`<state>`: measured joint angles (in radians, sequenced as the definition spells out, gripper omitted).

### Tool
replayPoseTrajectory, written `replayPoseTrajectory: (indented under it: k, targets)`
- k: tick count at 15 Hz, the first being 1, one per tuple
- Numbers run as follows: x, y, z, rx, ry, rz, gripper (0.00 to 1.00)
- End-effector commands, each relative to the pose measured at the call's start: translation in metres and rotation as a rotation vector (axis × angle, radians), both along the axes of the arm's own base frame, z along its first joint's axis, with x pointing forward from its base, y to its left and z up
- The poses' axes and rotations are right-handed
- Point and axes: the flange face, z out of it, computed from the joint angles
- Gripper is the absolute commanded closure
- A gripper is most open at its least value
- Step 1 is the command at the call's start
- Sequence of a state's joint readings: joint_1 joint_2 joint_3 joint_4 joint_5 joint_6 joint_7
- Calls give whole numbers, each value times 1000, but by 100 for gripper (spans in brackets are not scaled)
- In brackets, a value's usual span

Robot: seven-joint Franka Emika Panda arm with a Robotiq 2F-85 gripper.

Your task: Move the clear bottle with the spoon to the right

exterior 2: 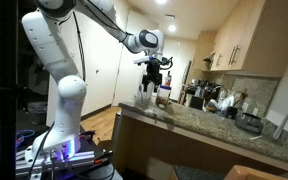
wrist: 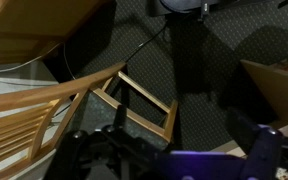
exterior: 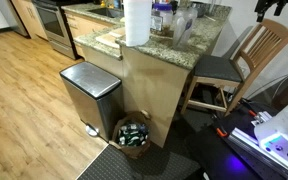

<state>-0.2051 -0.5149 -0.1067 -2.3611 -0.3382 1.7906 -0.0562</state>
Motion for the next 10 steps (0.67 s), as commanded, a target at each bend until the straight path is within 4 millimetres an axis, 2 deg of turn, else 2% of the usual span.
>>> replayPoseTrajectory:
  k: [1, 4, 7, 8, 9, 10]
  targets:
    - [0, 0, 1, 0, 1, 0, 0]
    - [2, 6, 0, 113, -30, 139, 0]
    - [7, 6, 2, 125, -66, 295, 0]
    - [10, 69, 41, 106, -92, 349, 0]
    - [13, 78, 46, 118, -117, 374, 0]
    - [18, 100, 57, 117, -136, 409, 0]
